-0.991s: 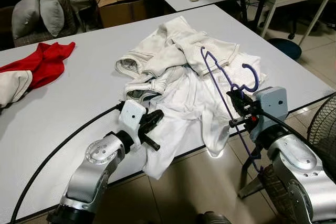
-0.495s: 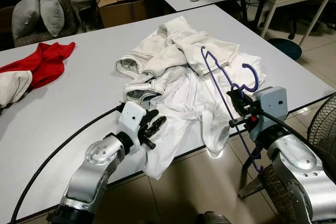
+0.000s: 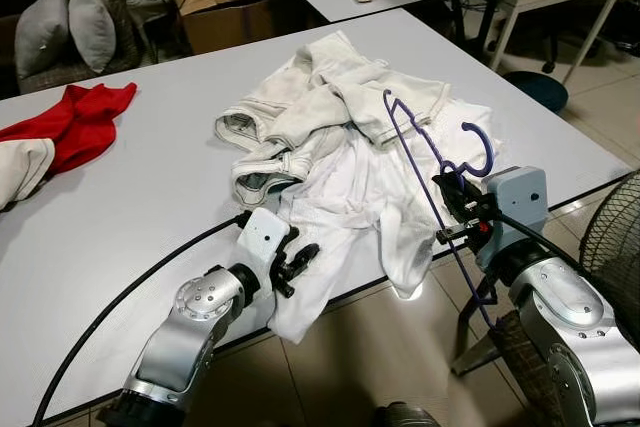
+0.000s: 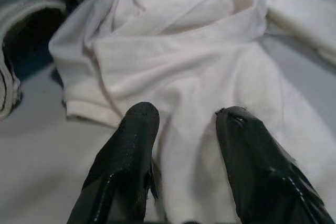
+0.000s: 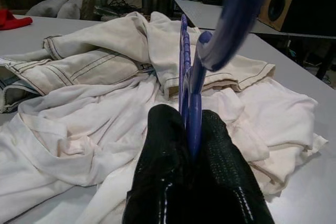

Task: Hang hanger

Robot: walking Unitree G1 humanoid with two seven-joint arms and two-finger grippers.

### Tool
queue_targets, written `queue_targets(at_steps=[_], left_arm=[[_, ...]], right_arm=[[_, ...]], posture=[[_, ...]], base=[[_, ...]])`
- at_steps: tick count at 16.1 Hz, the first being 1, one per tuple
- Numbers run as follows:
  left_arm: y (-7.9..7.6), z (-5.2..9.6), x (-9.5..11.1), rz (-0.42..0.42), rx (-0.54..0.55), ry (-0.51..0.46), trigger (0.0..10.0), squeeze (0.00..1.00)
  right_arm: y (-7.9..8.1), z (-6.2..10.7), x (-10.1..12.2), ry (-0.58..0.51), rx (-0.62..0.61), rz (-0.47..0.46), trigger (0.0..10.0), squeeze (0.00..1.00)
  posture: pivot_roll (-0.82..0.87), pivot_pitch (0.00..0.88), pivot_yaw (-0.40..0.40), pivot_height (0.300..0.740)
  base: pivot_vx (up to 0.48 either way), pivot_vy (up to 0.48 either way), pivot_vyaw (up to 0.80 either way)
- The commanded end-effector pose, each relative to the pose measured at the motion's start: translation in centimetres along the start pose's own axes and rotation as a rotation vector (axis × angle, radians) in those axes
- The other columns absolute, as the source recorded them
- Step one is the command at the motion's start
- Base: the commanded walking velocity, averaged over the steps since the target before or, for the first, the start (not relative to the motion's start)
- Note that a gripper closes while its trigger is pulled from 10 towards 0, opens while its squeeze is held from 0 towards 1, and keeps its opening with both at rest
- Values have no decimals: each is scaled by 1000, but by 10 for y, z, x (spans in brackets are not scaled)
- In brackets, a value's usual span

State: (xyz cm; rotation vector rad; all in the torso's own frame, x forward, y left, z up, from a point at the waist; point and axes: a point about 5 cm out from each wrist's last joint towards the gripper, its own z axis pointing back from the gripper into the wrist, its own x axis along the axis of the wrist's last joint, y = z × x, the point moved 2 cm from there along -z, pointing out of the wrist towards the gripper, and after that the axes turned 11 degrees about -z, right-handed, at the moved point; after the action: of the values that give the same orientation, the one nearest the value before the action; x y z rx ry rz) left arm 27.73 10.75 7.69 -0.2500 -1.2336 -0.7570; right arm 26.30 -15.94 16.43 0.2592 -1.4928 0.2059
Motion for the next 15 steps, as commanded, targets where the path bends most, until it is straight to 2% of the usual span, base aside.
queue_targets(at_steps=[1,2,5,12,14,15], left_arm=[[0,2,-8,4,-3,39,4902,0],[-2,2,-7,10,-14,32,0,0],[-7,1,-9,7,-43,43,0,0],[0,0,-5,-11,-12,15,0,0],[1,1,0,-23,-10,-13,0,0],[0,2,7,-46,-32,-61,0,0]], right_arm=[[2,1,3,-8,6,-5,10000,0],[2,0,3,-8,7,-5,10000,0],[2,-1,3,-9,8,-3,10000,0],[1,0,2,-9,3,-5,10000,0],[2,-1,2,-11,5,-5,10000,0],[3,-2,3,-21,7,-15,10000,0]], posture=[[-221,48,77,740],[-221,47,76,740],[-223,46,79,740],[-220,42,81,740],[-216,38,79,740],[-214,38,78,740]], base=[[0,0,0],[0,0,0],[0,0,0],[0,0,0],[0,0,0],[0,0,0]])
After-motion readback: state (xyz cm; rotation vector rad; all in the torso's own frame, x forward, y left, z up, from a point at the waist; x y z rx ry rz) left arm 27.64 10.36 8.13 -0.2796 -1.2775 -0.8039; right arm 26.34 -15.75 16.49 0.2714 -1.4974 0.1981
